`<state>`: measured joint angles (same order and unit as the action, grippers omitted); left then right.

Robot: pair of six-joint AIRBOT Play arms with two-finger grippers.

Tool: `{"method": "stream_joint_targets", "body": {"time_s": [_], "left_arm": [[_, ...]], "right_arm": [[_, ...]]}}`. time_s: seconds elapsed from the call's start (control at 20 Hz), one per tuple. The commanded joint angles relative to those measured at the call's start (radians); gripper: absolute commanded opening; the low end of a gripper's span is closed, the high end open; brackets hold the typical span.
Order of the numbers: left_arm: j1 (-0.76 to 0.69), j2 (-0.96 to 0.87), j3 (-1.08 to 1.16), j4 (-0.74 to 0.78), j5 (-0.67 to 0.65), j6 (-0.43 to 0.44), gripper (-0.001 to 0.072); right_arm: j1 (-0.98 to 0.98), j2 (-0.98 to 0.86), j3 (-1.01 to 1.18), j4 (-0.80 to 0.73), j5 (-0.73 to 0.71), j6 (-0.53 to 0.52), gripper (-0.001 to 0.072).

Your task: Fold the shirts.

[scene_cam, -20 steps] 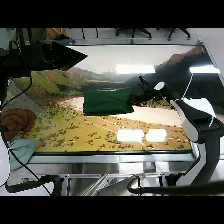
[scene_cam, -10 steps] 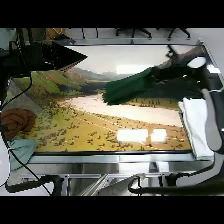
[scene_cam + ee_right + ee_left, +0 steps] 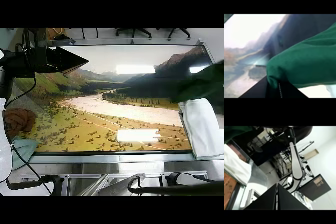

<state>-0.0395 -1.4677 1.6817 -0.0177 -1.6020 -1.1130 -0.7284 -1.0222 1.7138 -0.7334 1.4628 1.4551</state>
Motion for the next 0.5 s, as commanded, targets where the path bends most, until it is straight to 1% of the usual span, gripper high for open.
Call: {"method": "stream_joint_targets", "body": {"time_s": [0.0, 0.1, 0.15, 0.25, 0.35, 0.45], "left_arm": [[-0.008, -0.005, 0.000, -0.002, -0.048, -0.002, 0.0018], [-0.018, -0.005, 0.000, -0.003, -0.060, -0.002, 0.0018], [-0.020, -0.005, 0.000, -0.003, -0.071, -0.001, 0.0018], [-0.028, -0.005, 0.000, -0.003, -0.079, 0.021, 0.0019], [-0.035, -0.005, 0.000, -0.003, -0.090, 0.033, 0.0018], [-0.048, -0.006, 0.000, 0.000, -0.100, 0.047, 0.0019]], "right_arm": [[-0.155, 0.073, 0.000, -0.159, 0.181, 0.090, 0.0019], [-0.157, 0.114, 0.000, -0.347, 0.239, 0.141, 0.0020], [-0.157, 0.126, 0.000, -0.393, 0.274, 0.163, 0.0019], [-0.157, 0.134, -0.005, -0.462, 0.371, 0.205, 0.0020], [-0.157, 0.164, -0.051, -0.490, 0.374, 0.271, 0.0020], [-0.157, 0.192, -0.135, -0.518, 0.374, 0.301, 0.0021]]}}
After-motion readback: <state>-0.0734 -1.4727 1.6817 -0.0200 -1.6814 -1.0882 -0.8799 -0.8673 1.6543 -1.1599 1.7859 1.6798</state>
